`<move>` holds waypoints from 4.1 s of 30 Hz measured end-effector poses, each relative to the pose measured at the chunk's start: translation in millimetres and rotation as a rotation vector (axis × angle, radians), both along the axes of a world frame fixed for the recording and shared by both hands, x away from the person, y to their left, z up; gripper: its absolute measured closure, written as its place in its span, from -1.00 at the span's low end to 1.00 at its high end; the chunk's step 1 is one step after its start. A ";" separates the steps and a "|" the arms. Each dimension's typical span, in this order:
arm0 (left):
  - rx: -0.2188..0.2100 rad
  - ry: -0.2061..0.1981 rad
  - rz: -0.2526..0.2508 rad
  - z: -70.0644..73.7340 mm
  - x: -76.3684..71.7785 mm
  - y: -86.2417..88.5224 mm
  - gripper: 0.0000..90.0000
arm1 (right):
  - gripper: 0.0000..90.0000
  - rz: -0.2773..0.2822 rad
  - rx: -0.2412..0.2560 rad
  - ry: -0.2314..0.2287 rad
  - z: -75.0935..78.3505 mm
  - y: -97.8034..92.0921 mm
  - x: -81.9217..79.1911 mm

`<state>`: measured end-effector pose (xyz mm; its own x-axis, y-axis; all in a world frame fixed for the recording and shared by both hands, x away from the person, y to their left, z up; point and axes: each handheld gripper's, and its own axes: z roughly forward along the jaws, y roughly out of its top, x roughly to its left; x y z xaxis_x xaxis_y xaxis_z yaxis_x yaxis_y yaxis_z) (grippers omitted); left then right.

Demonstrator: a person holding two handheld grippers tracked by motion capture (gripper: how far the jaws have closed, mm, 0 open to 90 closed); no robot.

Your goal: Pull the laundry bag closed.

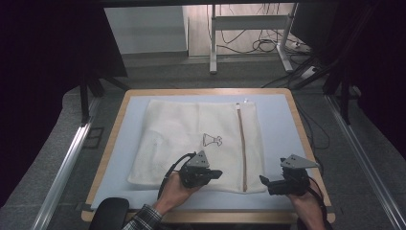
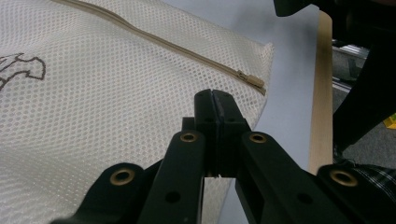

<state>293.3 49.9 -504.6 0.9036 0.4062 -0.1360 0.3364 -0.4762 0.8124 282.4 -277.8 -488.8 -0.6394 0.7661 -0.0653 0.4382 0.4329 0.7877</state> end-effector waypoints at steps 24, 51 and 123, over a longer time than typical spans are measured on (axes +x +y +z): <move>0.072 -0.022 -0.055 -17.6 4.6 -30.0 0.99 | -1.00 0.016 -0.015 0.015 -2.1 3.0 1.3; 0.109 -0.015 -0.118 -34.1 0.8 -56.6 0.97 | -1.00 0.057 -0.004 0.064 -9.9 11.0 4.2; 0.121 -0.029 -0.130 -35.0 1.2 -54.7 0.97 | 0.89 0.314 -0.283 0.033 -18.3 67.8 -13.8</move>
<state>294.5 -4.8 -539.6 0.9524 0.2977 -0.0663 0.2430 -0.6093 0.7548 268.5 -210.0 -507.1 -0.8441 0.4888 -0.2201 0.2740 0.7463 0.6065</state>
